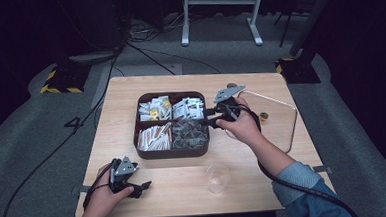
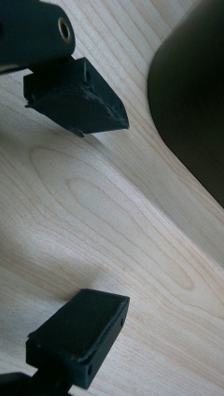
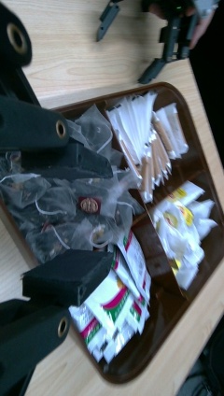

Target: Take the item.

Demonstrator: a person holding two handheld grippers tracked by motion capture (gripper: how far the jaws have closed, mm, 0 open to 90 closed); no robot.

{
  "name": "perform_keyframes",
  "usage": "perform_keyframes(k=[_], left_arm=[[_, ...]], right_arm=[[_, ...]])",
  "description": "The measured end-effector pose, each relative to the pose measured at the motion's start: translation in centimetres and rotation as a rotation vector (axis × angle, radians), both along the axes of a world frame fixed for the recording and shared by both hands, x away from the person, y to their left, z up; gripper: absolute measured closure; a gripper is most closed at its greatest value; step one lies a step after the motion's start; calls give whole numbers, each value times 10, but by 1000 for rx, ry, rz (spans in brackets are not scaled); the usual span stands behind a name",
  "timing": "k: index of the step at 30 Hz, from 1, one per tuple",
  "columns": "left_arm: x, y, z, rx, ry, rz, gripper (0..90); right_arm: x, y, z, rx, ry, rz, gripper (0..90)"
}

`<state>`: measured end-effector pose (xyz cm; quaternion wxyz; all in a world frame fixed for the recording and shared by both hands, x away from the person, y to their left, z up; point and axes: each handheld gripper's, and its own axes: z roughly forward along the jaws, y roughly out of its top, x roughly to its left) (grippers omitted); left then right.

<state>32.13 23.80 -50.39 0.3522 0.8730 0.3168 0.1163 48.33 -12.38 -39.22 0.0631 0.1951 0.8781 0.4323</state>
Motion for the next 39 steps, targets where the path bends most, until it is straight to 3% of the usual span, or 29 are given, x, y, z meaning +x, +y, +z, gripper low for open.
perform_keyframes(k=[6,9,23,29,35,39], left_arm=[[-1,0,0,0,2,9,143],[0,0,0,-3,4,7,142],[3,0,0,-3,5,-1,139],[3,0,0,0,4,-3,140],[3,0,0,0,4,-3,140],[3,0,0,-1,4,-2,140]], right_arm=[[1,19,-12,-46,26,38,685],[0,27,-19,-59,28,47,705],[5,52,-49,-108,12,39,542],[7,57,-61,-138,8,50,527],[3,61,-60,-183,-20,89,675],[1,59,-57,-175,-36,89,711]])
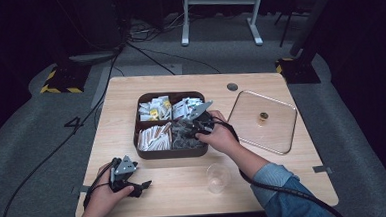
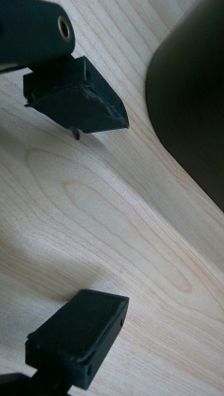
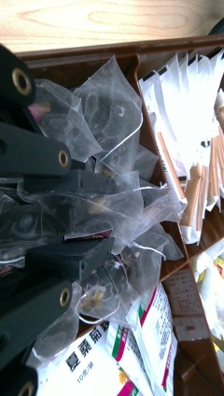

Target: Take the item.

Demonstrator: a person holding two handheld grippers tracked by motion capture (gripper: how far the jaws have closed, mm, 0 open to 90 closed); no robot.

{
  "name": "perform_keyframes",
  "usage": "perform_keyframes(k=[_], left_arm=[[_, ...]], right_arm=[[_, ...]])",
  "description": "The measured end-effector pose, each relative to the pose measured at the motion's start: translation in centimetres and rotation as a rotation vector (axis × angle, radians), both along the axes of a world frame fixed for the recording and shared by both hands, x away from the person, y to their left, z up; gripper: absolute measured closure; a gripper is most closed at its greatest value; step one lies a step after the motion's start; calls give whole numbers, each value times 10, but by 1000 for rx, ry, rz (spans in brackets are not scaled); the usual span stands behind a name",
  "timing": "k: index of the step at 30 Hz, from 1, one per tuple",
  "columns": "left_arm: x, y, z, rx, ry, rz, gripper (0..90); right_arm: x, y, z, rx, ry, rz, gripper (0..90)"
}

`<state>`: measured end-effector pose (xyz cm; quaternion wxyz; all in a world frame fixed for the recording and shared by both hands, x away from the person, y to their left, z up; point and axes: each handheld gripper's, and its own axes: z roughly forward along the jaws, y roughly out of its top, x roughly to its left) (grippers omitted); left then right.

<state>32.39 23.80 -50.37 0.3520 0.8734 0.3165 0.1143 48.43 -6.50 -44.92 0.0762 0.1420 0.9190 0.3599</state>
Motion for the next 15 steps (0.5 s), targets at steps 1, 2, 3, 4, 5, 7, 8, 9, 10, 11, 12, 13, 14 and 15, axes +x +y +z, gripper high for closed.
perform_keyframes(k=[1,2,3,4,5,7,8,9,10,11,12,13,14,15], left_arm=[[0,0,0,0,0,0,140],[0,0,0,0,0,0,140],[0,0,0,0,0,0,140],[0,0,0,0,0,0,140],[0,0,0,0,0,0,140],[0,0,0,0,0,0,139],[0,0,0,0,0,0,140],[0,0,0,-1,0,0,140],[0,0,0,-1,0,0,139],[0,0,0,0,0,0,140],[0,0,0,0,0,0,140],[0,0,0,-1,0,0,140],[0,0,0,-1,0,0,140],[0,0,0,-1,0,0,139]], right_arm=[[0,-1,1,6,-3,2,733],[0,-2,1,13,0,1,744],[0,-3,2,20,3,0,753],[0,-4,3,28,3,0,777],[0,-4,4,35,5,0,780],[0,-5,5,44,6,0,782],[-1,-6,5,47,7,0,784],[-1,-6,6,52,6,-2,785],[-1,-6,6,56,8,-1,786],[-1,-7,7,63,11,-1,786],[-1,-7,7,69,15,-1,786],[-1,-8,7,74,17,-2,787],[-1,-8,8,77,13,-2,788],[-1,-9,8,80,15,-2,789]])
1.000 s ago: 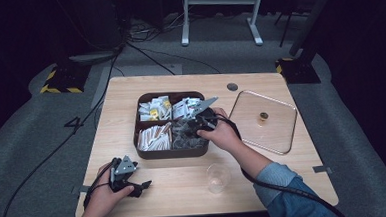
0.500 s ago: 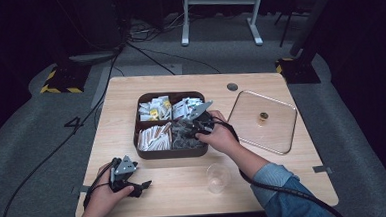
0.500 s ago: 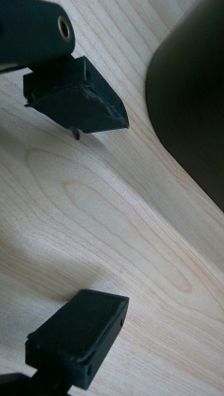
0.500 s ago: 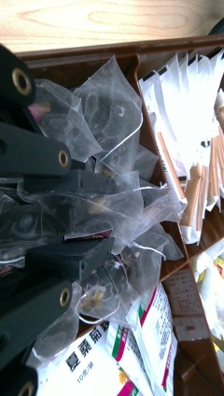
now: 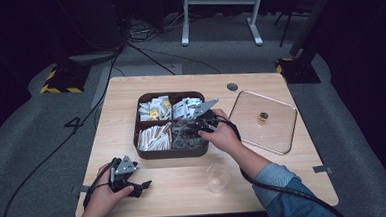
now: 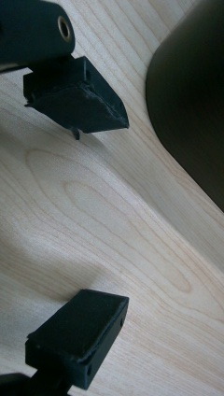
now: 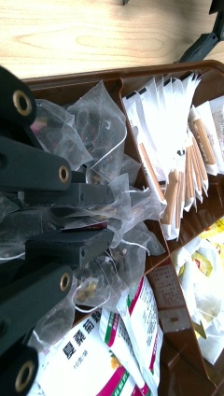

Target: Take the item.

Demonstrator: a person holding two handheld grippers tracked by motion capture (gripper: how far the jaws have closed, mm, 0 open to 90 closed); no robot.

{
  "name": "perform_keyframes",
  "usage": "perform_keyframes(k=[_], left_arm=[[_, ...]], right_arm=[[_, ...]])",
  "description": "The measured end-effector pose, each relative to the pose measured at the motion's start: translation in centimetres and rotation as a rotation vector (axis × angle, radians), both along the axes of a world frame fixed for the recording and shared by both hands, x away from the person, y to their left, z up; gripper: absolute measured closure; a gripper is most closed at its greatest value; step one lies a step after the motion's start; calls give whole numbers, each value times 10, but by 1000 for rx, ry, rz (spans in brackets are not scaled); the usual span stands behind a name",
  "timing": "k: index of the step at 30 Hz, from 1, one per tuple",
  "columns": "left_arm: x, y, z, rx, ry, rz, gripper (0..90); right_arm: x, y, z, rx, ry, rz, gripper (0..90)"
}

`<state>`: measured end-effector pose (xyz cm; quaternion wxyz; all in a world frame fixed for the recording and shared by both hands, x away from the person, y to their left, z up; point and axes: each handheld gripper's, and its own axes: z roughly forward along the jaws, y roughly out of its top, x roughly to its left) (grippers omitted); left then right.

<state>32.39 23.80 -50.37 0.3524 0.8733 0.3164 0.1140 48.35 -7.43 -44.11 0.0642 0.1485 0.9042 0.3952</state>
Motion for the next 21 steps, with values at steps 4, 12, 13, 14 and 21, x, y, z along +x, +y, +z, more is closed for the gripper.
perform_keyframes(k=[4,12,13,14,21], left_arm=[[0,0,0,-1,1,1,140],[0,0,0,0,0,1,140],[0,0,0,1,0,0,140],[0,0,0,2,0,0,140],[0,0,0,2,0,0,140]], right_arm=[[0,-3,3,35,17,-11,791],[0,-8,13,112,47,-9,793],[-1,-10,15,133,60,-9,793],[-1,-10,16,144,64,-8,794],[-6,-20,27,214,72,19,795]])
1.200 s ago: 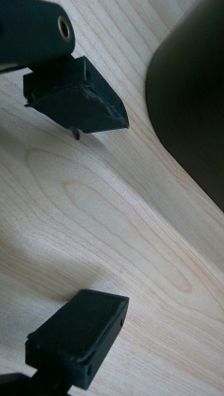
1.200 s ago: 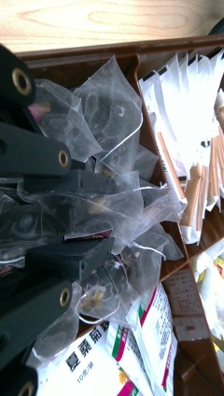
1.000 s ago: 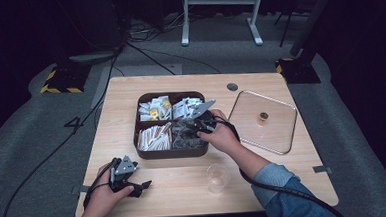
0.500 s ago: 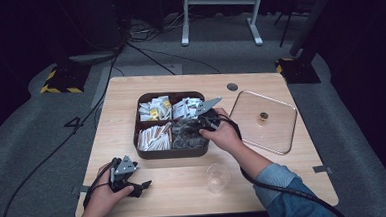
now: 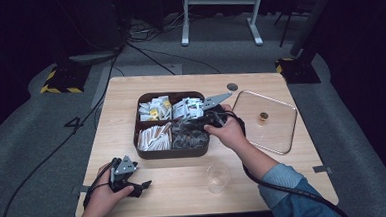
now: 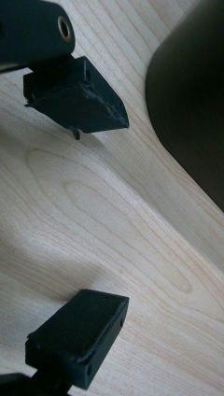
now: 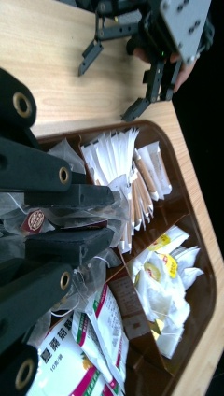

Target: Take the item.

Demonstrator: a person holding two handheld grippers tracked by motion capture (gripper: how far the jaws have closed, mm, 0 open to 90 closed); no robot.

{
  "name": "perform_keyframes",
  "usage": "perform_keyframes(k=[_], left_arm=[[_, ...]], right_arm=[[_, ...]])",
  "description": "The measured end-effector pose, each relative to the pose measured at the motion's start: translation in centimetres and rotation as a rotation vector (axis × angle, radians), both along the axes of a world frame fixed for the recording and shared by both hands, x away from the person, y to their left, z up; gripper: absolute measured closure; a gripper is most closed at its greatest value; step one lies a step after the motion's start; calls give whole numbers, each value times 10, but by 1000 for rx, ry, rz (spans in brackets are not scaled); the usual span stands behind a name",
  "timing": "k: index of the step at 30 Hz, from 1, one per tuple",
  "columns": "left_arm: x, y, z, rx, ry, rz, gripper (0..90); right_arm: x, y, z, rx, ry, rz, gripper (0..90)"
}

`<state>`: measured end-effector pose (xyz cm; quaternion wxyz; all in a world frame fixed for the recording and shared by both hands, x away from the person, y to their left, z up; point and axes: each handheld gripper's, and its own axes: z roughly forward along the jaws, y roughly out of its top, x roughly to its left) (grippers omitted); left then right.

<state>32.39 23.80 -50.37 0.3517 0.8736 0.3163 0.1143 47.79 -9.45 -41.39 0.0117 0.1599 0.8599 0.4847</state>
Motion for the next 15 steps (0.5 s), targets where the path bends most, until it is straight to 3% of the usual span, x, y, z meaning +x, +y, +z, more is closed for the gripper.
perform_keyframes(k=[8,15], left_arm=[[1,0,0,-2,3,-5,132],[1,0,0,1,2,-9,131]], right_arm=[[-14,-23,20,54,-19,8,795],[-25,-38,31,70,-33,11,796]])
